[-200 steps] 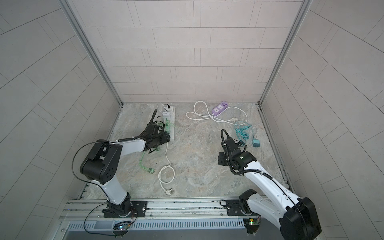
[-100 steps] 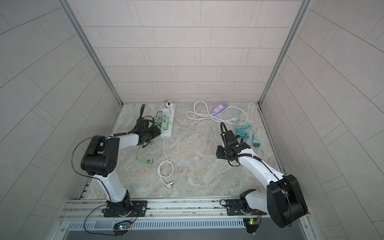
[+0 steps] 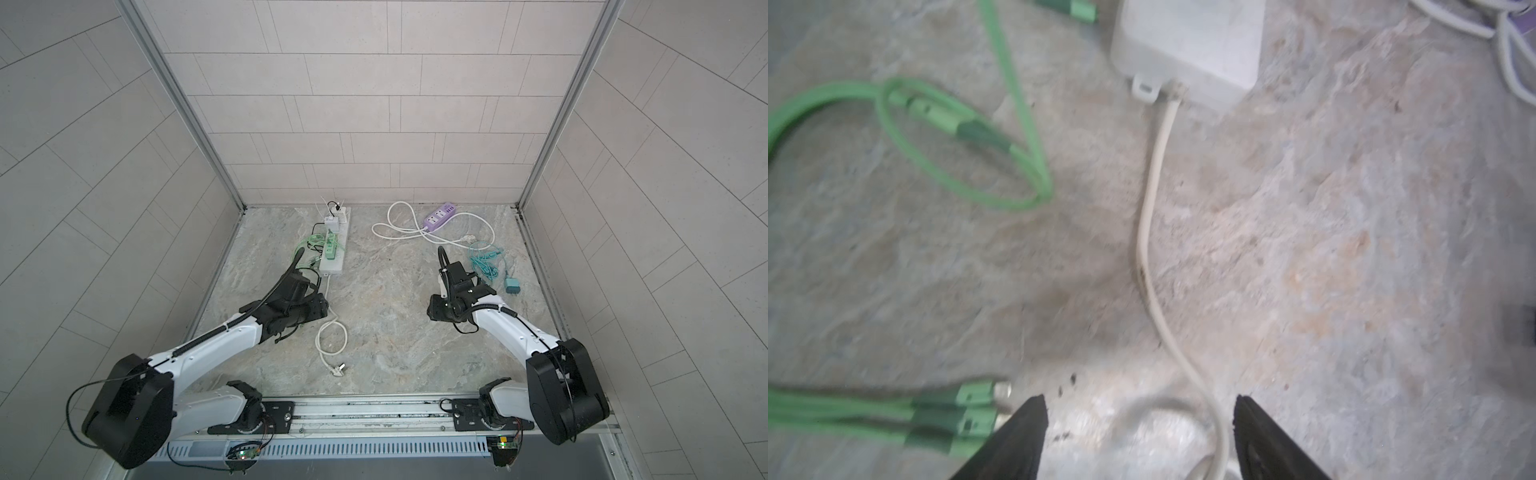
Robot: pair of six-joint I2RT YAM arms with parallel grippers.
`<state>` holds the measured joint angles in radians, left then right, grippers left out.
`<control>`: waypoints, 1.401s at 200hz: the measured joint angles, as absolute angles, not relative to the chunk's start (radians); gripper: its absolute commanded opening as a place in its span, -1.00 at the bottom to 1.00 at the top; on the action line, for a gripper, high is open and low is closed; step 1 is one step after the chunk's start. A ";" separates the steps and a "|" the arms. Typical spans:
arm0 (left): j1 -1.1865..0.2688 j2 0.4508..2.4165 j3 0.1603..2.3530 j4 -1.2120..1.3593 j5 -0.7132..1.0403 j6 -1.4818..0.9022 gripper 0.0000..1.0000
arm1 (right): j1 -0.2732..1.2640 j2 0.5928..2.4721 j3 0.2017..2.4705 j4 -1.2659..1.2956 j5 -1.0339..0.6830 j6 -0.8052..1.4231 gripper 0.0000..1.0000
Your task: Insert the plug
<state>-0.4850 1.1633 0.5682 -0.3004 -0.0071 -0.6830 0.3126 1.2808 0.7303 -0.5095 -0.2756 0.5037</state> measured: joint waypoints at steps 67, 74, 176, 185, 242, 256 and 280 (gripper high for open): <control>-0.645 0.957 0.503 -0.508 -0.104 -0.794 0.45 | 0.309 1.252 0.707 -0.487 -0.311 0.488 -0.11; -0.663 0.960 0.501 -0.508 -0.106 -0.801 0.44 | 0.308 1.246 0.701 -0.482 -0.312 0.487 -0.11; -0.737 1.224 0.472 -0.341 -0.190 -0.851 -0.46 | 0.306 1.159 0.652 -0.476 -0.334 0.479 -0.19; -0.714 1.256 0.480 -0.307 -0.196 -0.840 -0.46 | 0.305 1.150 0.648 -0.475 -0.334 0.478 -0.19; -0.415 1.437 0.559 -0.070 -0.152 -0.788 -0.44 | 0.301 1.114 0.617 -0.466 -0.337 0.478 -0.19; -0.333 1.475 0.580 -0.022 -0.130 -0.782 -0.44 | 0.301 1.110 0.600 -0.464 -0.337 0.478 -0.19; -0.207 1.511 0.583 0.067 -0.083 -0.784 -0.49 | 0.301 1.109 0.583 -0.463 -0.337 0.479 -0.20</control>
